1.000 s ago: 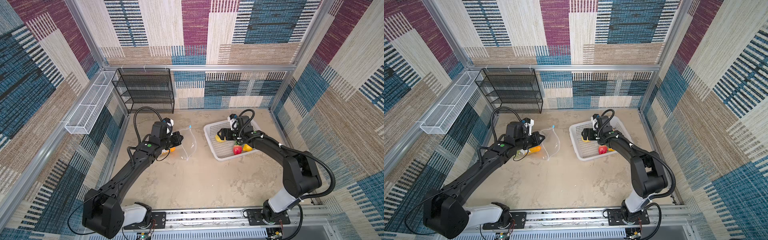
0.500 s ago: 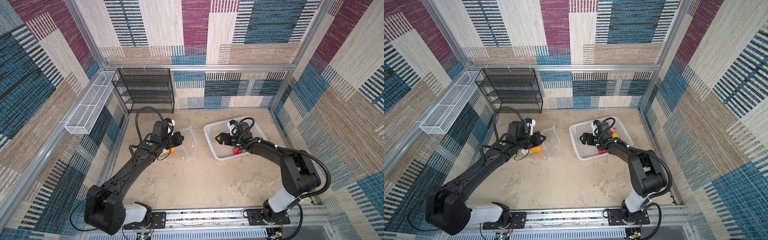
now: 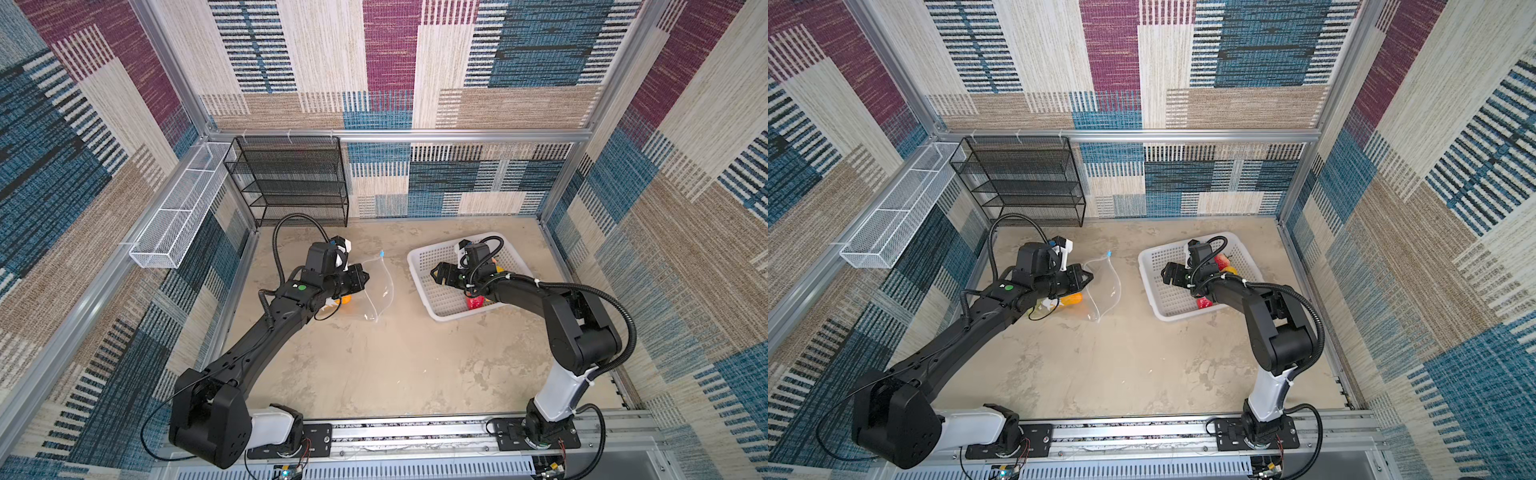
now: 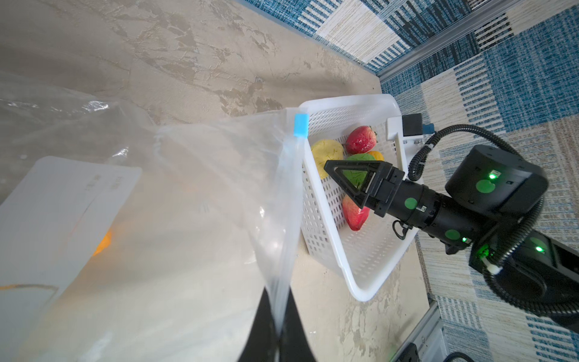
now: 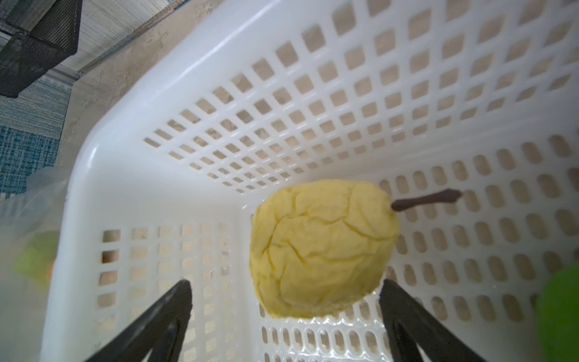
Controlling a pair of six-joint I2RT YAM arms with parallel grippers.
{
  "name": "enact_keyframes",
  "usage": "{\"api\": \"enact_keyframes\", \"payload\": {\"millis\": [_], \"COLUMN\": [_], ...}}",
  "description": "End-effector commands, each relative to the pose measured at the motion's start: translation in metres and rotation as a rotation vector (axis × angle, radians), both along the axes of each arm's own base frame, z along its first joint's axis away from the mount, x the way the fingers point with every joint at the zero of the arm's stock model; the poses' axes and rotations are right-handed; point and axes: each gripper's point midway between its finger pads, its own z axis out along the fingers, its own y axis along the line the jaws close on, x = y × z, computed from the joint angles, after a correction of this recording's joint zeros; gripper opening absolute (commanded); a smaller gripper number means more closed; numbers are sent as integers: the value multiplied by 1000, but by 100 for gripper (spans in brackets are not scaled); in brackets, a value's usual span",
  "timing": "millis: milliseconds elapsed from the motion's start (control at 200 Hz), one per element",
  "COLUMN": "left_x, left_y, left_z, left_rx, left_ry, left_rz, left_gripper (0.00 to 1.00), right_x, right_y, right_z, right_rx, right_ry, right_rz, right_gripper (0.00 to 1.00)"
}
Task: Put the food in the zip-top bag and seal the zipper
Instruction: 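Grasp the pale yellow pear with the right gripper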
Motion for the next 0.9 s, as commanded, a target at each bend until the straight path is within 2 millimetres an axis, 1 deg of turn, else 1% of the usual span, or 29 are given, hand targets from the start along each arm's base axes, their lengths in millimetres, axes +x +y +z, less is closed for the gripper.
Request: {"api": "enact_keyframes", "payload": {"millis": [0,165,240,356,571,816,852,892], "left_x": [0,0,0,0,-2,-1,-2,-1], "left_y": [-2,4,4,3,-1,-1,-2,-2], "left_z": [7,8,9,9,11,10,9,8], "left_rx": [-3,5,6,0,-18,-21,-21,-21], "left_ry": [-25,-38,-43,-42,-39,-37,-34,-31], "left_rz": [-15,16,18,11,-5,-6,-9,-10], "left_gripper": [0,0,0,0,0,0,0,0], "right_x": [19,30,31,28,21,22,22,22], "right_y": [1,4,5,6,6,6,6,6], "right_z": [8,8,5,-2,-15,-18,-18,-18], "right_rx": [17,21,18,21,14,8,4,1], "right_ry": [-46,-55,-47,-28,2,6,5,5], "right_rz": [-33,-32,-31,-25,-22,-19,-19,-17], "right_gripper": [94,90,87,82,80,78,76,71]}}
